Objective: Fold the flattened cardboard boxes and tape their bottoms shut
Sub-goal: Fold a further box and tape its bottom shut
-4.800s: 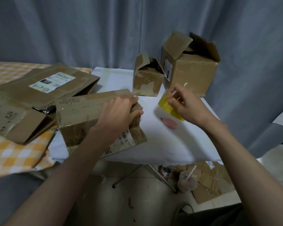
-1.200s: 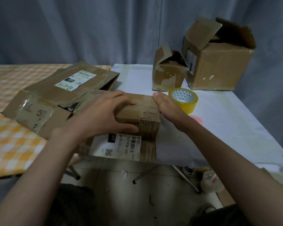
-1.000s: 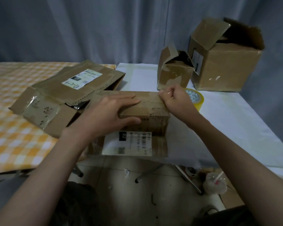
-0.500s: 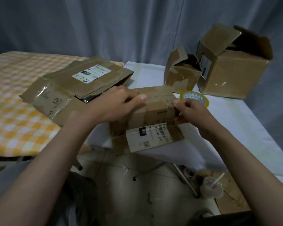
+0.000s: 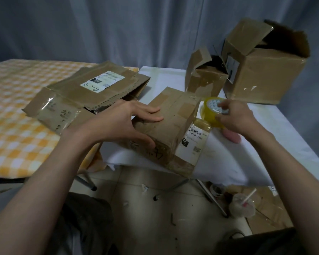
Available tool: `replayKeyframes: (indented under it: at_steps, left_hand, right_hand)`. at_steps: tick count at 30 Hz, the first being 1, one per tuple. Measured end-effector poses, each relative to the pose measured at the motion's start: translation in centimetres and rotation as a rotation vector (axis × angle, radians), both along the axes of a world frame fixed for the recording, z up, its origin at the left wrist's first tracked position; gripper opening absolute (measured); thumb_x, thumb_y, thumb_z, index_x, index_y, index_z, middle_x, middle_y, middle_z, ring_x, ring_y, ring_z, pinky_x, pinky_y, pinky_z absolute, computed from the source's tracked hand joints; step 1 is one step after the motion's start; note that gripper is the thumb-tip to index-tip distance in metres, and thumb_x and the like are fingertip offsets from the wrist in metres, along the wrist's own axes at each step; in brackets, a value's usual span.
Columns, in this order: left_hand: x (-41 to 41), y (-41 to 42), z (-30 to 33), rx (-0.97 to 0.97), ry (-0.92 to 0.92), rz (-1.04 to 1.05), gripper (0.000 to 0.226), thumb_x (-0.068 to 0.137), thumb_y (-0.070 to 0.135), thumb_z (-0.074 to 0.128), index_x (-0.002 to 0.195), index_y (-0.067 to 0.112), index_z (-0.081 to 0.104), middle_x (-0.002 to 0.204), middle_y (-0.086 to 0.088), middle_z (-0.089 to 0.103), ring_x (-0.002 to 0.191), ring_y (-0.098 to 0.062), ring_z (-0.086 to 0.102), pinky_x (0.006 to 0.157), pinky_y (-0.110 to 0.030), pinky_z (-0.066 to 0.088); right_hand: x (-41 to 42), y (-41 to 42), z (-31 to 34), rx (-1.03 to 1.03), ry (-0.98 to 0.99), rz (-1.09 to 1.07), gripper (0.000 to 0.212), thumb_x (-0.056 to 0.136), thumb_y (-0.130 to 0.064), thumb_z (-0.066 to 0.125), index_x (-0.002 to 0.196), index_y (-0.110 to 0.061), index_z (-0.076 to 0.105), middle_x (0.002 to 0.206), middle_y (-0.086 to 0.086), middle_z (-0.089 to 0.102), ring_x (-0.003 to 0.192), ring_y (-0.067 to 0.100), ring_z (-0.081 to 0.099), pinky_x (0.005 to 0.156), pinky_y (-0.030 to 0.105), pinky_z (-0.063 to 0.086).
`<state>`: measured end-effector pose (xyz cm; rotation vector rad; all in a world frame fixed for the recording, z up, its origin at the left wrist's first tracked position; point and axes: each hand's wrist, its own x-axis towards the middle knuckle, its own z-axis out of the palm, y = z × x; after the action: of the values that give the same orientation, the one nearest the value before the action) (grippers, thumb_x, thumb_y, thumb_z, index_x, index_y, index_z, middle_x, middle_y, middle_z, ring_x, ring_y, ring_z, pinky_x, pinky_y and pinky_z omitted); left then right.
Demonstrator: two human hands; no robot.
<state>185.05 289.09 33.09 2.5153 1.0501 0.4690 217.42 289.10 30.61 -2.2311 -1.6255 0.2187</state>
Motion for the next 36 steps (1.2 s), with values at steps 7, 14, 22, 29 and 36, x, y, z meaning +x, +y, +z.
replayKeyframes:
  at_steps: [7,14,22,29,36]
  left_hand:
    - [0.4,-0.9,-0.1,0.092,0.076,0.043,0.080,0.051,0.080,0.066,0.125,0.050,0.062,0.141,0.028,0.049,0.131,0.006,0.042,0.110,-0.018,0.029]
    - [3.3,-1.5,-2.0,0.242,0.227,0.121,0.080,0.079,0.083,0.035,0.147,0.041,0.043,0.156,0.013,0.037,0.137,-0.019,0.034,0.114,-0.039,0.030]
    - [6.5,-2.0,-3.7,0.347,0.141,0.157,0.066,0.098,0.056,0.019,0.143,0.022,0.054,0.145,-0.010,0.051,0.120,-0.032,0.044,0.099,-0.048,0.041]
    - [7.7,-1.4,-2.2,0.326,0.084,0.250,0.059,0.089,0.052,0.026,0.131,0.030,0.062,0.133,0.004,0.058,0.111,-0.023,0.045,0.092,-0.039,0.031]
    - [11.0,-2.2,0.1,0.184,-0.297,0.108,0.045,0.100,0.028,0.054,0.145,0.025,0.050,0.137,0.005,0.054,0.123,-0.008,0.047,0.100,-0.018,0.027]
  right_hand:
    - [1.0,-1.0,-2.0,0.120,-0.197,0.033,0.030,0.082,-0.007,0.064,0.111,-0.014,0.067,0.124,0.015,0.061,0.117,0.037,0.049,0.098,0.043,0.037]
    - [2.9,-2.2,-0.8,0.433,0.084,-0.004,0.022,0.085,-0.001,0.066,0.106,-0.005,0.061,0.112,0.018,0.062,0.104,0.035,0.056,0.081,0.031,0.037]
    - [2.2,-6.2,-0.5,0.536,0.208,0.128,0.027,0.084,-0.004,0.072,0.108,-0.010,0.065,0.104,0.002,0.061,0.094,0.015,0.054,0.079,0.024,0.039]
    - [1.7,-8.9,-0.1,0.548,0.202,0.302,0.025,0.084,0.000,0.072,0.105,-0.010,0.064,0.103,-0.001,0.060,0.097,0.019,0.057,0.085,0.029,0.049]
    - [1.6,-10.3,0.1,0.543,0.117,0.395,0.025,0.085,-0.002,0.073,0.107,-0.012,0.064,0.103,-0.001,0.061,0.093,0.008,0.052,0.081,0.007,0.036]
